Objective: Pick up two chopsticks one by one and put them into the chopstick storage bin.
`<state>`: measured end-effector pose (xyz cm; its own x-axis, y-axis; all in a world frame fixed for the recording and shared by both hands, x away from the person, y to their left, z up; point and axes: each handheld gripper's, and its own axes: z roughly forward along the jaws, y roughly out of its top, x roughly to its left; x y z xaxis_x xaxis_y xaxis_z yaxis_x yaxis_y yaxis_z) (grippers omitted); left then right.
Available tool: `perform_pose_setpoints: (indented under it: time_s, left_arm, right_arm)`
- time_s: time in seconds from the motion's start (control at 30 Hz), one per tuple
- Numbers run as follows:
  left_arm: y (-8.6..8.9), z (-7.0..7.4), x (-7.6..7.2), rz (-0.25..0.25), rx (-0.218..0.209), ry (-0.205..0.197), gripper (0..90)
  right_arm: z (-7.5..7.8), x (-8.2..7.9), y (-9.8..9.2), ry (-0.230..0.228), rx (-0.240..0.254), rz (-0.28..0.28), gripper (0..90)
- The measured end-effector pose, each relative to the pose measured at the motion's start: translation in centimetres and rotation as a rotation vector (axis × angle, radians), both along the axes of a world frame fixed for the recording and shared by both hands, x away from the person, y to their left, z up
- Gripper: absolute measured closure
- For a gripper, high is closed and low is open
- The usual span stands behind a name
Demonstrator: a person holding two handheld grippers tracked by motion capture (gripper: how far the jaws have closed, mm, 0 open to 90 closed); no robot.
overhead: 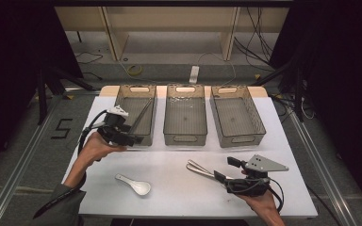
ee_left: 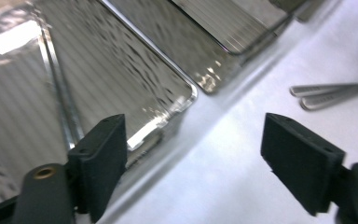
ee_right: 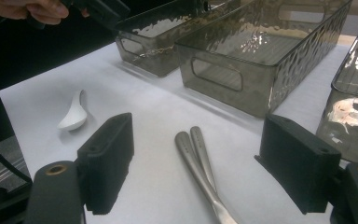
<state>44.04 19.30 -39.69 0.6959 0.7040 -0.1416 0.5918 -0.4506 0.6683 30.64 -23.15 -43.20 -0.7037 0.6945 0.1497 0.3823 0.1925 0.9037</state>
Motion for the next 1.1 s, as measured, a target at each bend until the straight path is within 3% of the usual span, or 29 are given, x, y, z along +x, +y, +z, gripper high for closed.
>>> perform_pose_setpoints:
  time_s: [0.27, 0.4, 0.7, 1.0, 1.1]
  left_arm:
    - [-0.7, -0.6, -1.4, -0.049, 0.011, 0.001, 17.2]
    - [-1.0, -0.6, -2.1, -0.069, 0.050, -0.007, 16.3]
    - [-0.8, -1.0, -3.0, -0.094, 0.084, 0.004, 16.3]
    - [-0.4, -1.4, -4.3, -0.101, 0.065, 0.003, 16.0]
    - [-0.5, -1.7, -4.6, -0.109, 0.081, 0.000, 15.9]
  right_arm:
    - [0.0, 0.0, 0.0, 0.000, 0.000, 0.000, 26.8]
    - [0.0, 0.0, 0.0, 0.000, 0.000, 0.002, 26.8]
    - [0.0, 0.0, 0.1, 0.003, 0.002, 0.005, 26.8]
    - [0.0, 0.0, -0.1, -0.001, 0.008, 0.005, 26.8]
    - [0.0, 0.0, 0.0, -0.001, 0.009, 0.007, 26.8]
